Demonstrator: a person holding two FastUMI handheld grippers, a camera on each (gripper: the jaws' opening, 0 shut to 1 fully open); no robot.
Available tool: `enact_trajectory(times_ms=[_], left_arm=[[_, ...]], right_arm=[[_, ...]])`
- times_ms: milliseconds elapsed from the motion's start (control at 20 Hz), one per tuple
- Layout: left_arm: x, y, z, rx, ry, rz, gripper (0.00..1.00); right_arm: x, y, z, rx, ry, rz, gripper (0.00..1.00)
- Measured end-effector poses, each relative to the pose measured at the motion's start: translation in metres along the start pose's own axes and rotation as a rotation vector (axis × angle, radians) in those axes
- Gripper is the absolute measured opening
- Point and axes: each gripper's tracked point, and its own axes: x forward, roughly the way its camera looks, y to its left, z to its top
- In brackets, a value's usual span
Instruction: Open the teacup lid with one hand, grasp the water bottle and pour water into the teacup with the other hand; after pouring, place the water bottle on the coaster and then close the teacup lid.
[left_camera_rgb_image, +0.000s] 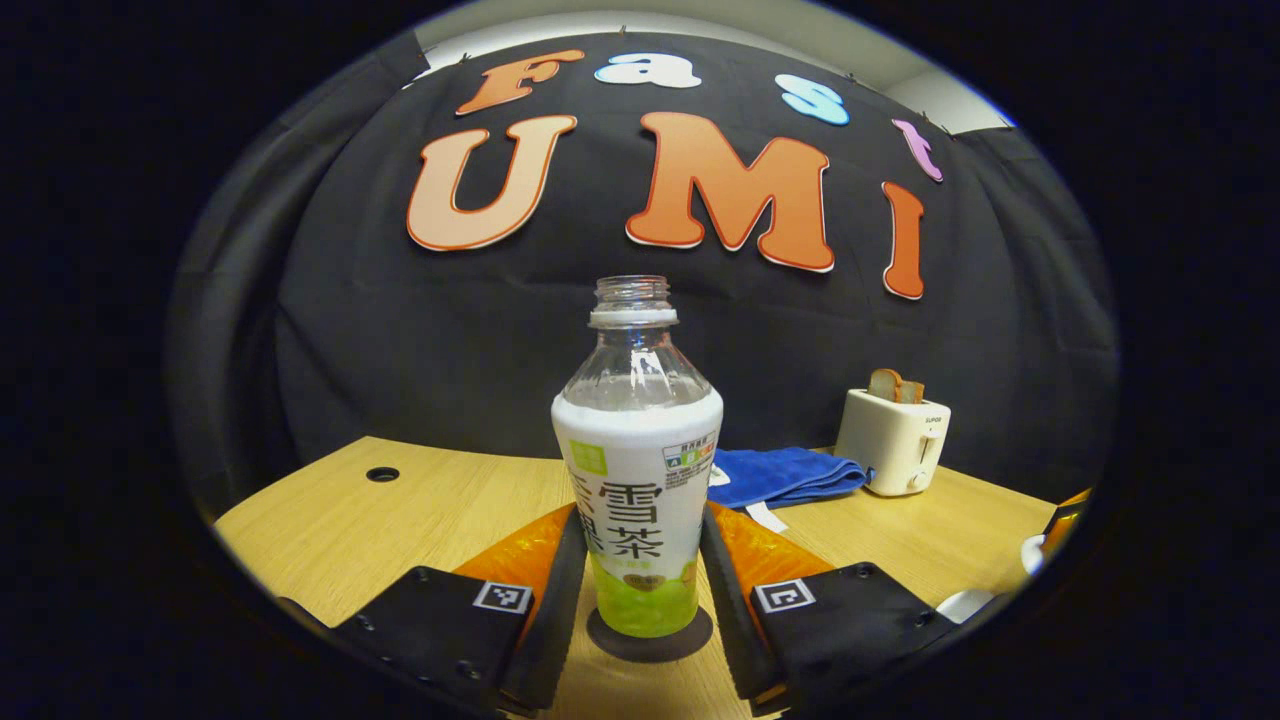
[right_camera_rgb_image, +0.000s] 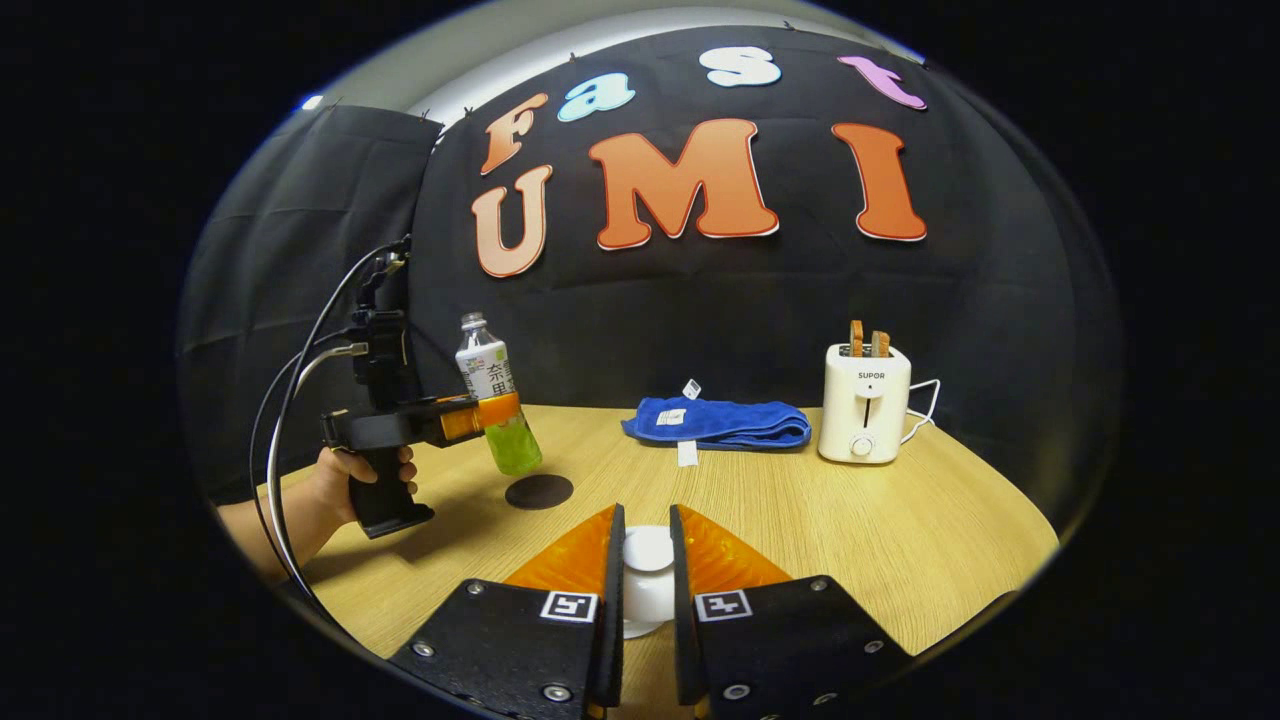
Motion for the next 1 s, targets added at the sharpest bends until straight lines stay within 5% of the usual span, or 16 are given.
enact_trajectory(times_ms=[650,850,1000], left_arm=[[0.015,-0.011,-0.036,0.014,0.087,-0.027,0.64],[0.009,-0.008,-0.027,0.032,0.065,-0.018,0.70],[0.000,-0.011,-0.017,0.064,0.033,-0.014,0.93]], right_arm=[[0.010,0.004,-0.011,-0.003,0.029,0.012,0.21],[0.012,0.008,-0.009,0.002,0.024,0.018,0.22],[0.014,0.009,-0.010,0.004,0.023,0.018,0.22]])
